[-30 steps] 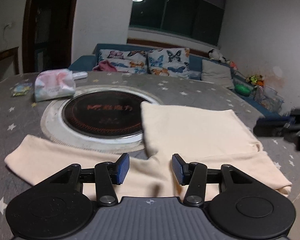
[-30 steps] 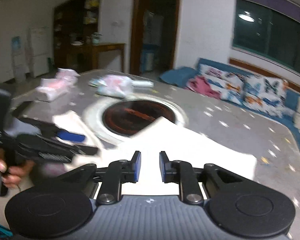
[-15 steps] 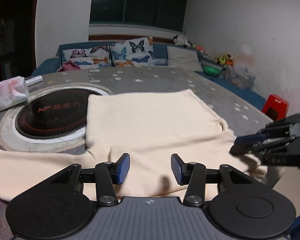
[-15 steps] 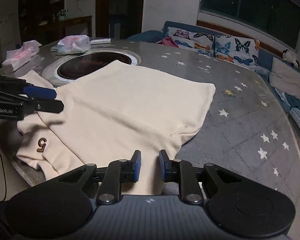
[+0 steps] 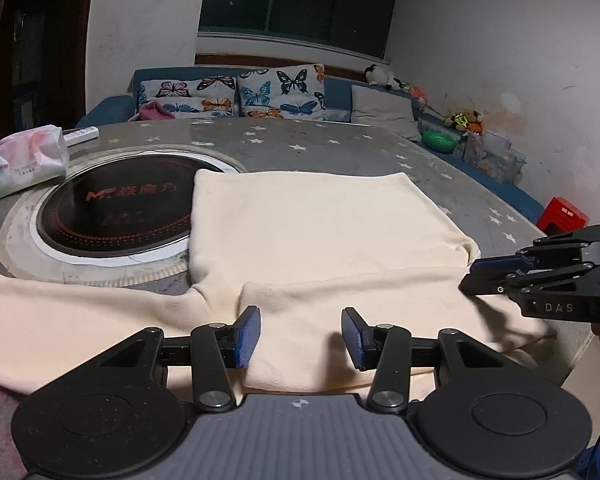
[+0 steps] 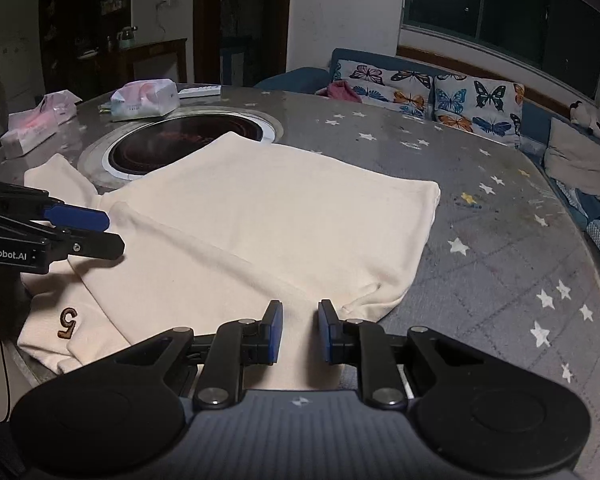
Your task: Fold clothes
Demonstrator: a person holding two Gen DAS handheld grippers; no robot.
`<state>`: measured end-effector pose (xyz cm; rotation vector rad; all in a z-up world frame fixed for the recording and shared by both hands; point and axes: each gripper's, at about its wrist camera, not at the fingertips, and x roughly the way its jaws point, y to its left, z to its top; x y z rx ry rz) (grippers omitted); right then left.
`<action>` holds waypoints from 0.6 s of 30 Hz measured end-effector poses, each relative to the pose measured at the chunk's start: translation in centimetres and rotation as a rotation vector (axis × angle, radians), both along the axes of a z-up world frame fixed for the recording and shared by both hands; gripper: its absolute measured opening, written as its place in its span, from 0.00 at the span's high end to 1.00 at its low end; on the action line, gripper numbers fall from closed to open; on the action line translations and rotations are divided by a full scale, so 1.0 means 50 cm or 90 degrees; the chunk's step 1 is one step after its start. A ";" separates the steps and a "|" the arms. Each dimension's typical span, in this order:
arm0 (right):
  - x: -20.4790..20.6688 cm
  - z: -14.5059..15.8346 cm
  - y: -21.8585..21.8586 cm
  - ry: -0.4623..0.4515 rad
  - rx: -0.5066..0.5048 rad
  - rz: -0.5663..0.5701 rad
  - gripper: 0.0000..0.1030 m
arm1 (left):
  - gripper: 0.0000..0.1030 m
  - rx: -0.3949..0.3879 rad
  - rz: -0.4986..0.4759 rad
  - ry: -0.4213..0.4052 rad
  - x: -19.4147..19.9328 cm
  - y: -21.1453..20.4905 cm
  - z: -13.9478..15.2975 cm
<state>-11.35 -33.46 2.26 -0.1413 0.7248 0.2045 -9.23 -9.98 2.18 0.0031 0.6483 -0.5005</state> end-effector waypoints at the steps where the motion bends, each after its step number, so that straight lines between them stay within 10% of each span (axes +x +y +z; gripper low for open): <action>1: -0.002 0.003 0.003 -0.002 -0.003 0.003 0.82 | 0.54 -0.002 0.004 0.000 0.000 0.004 0.001; 18: 0.004 0.014 0.178 -0.015 -0.047 0.197 0.78 | 0.52 0.017 0.288 -0.015 -0.018 0.229 0.027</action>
